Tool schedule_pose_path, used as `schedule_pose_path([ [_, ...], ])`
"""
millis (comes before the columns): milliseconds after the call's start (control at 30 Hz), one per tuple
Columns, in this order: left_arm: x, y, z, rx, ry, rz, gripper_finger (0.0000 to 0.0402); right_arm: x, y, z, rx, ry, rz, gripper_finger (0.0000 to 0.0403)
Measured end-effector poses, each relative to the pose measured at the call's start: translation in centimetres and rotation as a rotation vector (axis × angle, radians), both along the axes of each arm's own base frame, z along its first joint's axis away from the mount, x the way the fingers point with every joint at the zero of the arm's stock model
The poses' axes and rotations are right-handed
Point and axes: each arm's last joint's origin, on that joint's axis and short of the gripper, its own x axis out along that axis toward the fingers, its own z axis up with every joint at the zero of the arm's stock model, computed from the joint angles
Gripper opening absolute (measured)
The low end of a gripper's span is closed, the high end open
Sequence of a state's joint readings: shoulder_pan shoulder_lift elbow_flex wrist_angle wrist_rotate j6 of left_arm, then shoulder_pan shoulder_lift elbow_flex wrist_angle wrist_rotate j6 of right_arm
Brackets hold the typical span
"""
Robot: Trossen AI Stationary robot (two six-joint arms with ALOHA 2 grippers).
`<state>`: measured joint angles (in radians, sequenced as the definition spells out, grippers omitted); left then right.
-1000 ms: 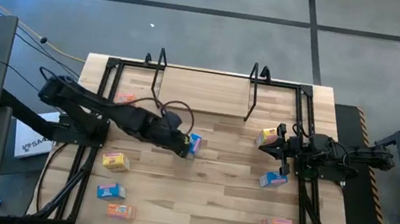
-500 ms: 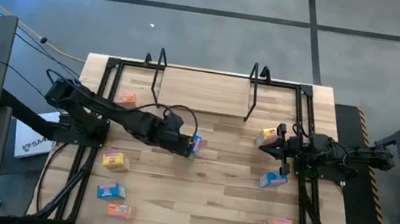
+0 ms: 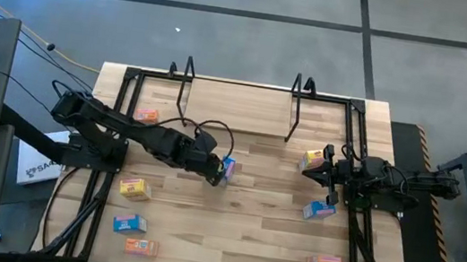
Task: Stack cereal on shelf
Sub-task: Put the middle yellow cereal box on the shelf
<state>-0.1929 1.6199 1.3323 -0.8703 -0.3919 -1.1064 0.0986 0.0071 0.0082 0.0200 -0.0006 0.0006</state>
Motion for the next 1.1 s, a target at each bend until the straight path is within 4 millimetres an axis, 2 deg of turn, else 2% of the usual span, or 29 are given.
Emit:
schedule_pose_path([
  [200, 0.2, 1.5, 0.0, -0.009, 0.004, 0.030, 0.0311, 0.0, 0.0, 0.0, 0.000, 0.000, 0.000, 0.0000],
  [300, 0.3, 1.9, -0.1, -0.071, 0.010, 0.023, 0.0332, 0.0, 0.0, 0.0, 0.000, 0.000, 0.000, 0.0000],
  [400, 0.3, 1.9, -0.2, -0.180, 0.041, -0.038, 0.0336, 0.0, 0.0, 0.0, 0.000, 0.001, 0.000, 0.0000],
  [467, 0.3, 1.9, -0.2, -0.194, 0.048, -0.065, 0.0337, 0.0, 0.0, 0.0, 0.000, 0.000, 0.000, 0.0000],
  [800, 0.3, 1.6, -0.3, -0.127, 0.006, 0.095, 0.0337, 0.0, 0.0, 0.0, 0.000, 0.000, 0.000, 0.0000],
  [1100, 0.1, 1.7, -1.9, -0.136, 0.037, 0.155, 0.0337, 0.0, 0.0, 0.0, 0.000, 0.000, 0.000, 0.0000],
])
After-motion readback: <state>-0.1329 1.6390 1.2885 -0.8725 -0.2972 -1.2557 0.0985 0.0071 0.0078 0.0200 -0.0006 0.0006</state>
